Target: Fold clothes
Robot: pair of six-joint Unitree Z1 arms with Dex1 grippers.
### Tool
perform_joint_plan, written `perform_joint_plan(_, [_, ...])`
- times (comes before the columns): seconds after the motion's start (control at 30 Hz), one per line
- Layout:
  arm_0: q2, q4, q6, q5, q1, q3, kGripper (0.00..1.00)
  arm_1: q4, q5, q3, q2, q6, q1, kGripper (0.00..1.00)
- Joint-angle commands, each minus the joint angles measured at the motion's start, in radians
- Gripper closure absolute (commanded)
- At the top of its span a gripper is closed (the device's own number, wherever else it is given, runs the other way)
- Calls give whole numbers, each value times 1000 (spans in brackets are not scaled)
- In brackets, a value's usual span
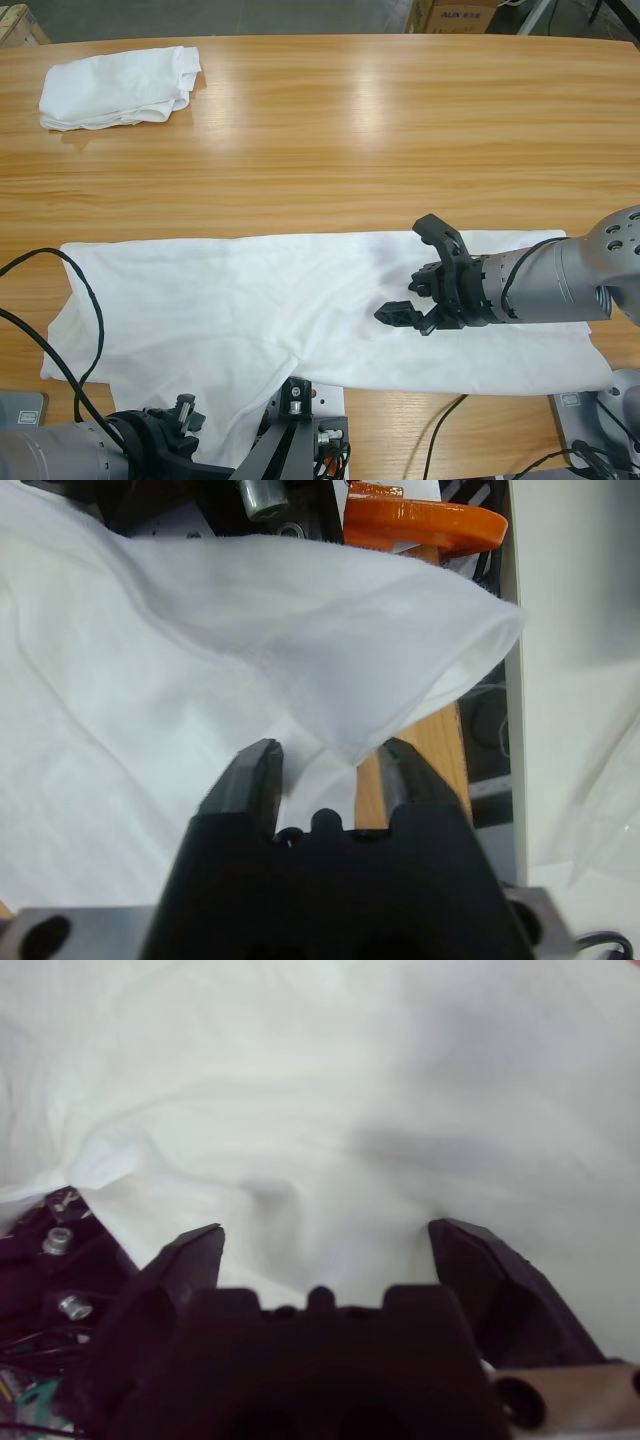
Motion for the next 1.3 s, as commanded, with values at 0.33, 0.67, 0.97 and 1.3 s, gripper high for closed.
perform_joint_plan(0.33, [-49, 117, -37, 7, 15, -9, 1000, -27, 23, 22, 56, 12, -8, 156])
perform_joint_plan(0.67, [-50, 406, -38, -79, 174, -288, 1000, -95, 24, 43, 98, 12, -8, 156])
perform_joint_plan(0.97, [27, 478, -29, -110, 361, -297, 1000, -120, 24, 55, 104, 15, -8, 156])
perform_joint_plan(1.3, [185, 580, 105, -97, 468, -492, 1000, -130, 24, 58, 111, 17, -8, 156])
